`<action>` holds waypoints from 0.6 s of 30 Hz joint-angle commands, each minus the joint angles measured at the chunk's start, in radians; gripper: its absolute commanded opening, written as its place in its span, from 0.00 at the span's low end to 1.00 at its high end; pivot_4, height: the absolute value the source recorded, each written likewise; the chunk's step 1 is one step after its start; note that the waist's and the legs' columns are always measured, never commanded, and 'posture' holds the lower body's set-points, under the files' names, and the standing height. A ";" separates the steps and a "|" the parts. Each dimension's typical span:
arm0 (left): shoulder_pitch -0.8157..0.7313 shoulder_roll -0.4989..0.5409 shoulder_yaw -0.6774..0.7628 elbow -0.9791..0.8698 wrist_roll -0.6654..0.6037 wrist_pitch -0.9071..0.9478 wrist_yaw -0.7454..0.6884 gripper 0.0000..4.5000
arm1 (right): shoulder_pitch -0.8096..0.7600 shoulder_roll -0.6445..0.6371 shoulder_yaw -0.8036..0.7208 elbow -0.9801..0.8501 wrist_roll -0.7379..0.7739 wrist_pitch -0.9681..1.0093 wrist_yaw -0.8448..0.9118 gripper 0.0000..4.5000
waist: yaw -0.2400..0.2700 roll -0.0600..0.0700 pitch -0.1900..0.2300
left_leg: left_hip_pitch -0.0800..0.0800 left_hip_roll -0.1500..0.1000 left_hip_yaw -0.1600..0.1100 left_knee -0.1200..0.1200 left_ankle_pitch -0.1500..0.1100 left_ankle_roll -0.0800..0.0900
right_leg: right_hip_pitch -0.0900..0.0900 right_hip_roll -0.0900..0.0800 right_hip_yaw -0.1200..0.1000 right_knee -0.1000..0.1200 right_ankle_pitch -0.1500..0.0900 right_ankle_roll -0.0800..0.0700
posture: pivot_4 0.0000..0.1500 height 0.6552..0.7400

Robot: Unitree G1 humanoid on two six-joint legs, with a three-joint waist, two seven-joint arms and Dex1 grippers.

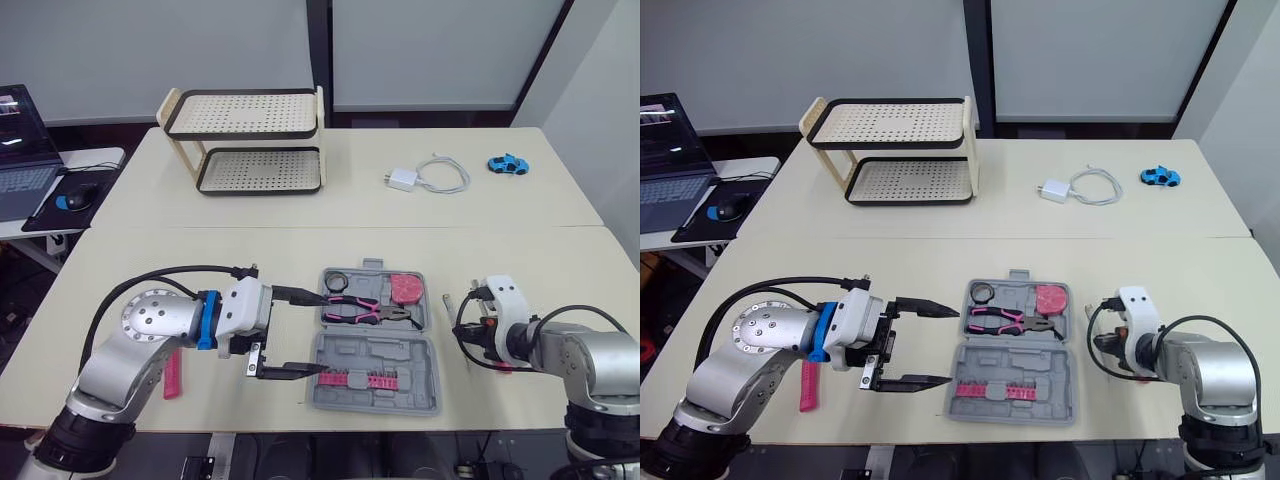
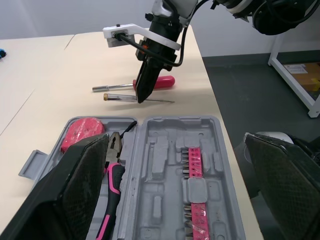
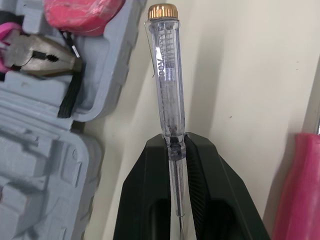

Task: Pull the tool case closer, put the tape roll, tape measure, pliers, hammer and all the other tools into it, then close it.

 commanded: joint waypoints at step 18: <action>-0.020 0.011 0.021 -0.037 -0.028 0.053 0.023 1.00 | -0.002 -0.148 -0.063 -0.207 0.357 0.007 -0.097 0.61 | 0.000 0.000 0.000 | 0.000 0.000 0.000 0.000 0.000 0.000 | 0.000 0.000 0.000 0.000 0.000 0.000 | 1.00 1.00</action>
